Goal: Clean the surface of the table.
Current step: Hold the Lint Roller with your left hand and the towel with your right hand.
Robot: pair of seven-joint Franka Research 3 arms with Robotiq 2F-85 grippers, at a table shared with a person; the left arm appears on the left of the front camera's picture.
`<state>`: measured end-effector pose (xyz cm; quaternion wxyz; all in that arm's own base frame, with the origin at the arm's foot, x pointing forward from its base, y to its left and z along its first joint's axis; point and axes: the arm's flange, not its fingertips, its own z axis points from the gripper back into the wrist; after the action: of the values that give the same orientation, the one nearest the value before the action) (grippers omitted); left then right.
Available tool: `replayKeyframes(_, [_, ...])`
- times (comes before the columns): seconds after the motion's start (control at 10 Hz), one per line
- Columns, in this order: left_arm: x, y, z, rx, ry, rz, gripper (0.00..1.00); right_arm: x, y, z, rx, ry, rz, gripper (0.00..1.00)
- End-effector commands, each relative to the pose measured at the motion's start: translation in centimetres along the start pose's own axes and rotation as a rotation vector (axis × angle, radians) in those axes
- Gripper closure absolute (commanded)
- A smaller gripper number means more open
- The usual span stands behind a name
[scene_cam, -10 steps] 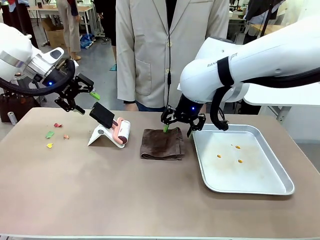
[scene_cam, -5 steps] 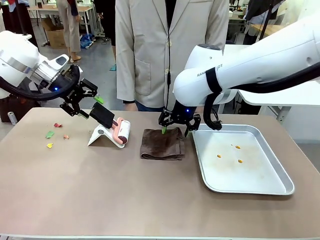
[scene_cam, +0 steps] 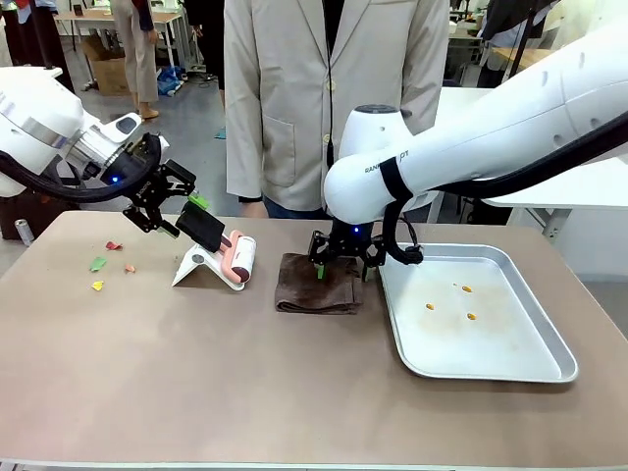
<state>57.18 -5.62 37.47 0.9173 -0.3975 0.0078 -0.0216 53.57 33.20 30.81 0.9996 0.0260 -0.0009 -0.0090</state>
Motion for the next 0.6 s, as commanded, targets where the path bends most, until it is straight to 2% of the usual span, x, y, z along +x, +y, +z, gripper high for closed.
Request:
replayKeyframes(0.0, [0.30,0.22,0.12,-0.026,0.009,-0.029,0.00,0.54,1.04,-0.01,-0.079,0.001,-0.013,0.00])
replayKeyframes(0.5, [0.21,0.40,0.11,-0.027,0.020,-0.045,0.00,0.42,0.98,-0.30,-0.082,-0.002,-0.007,0.00])
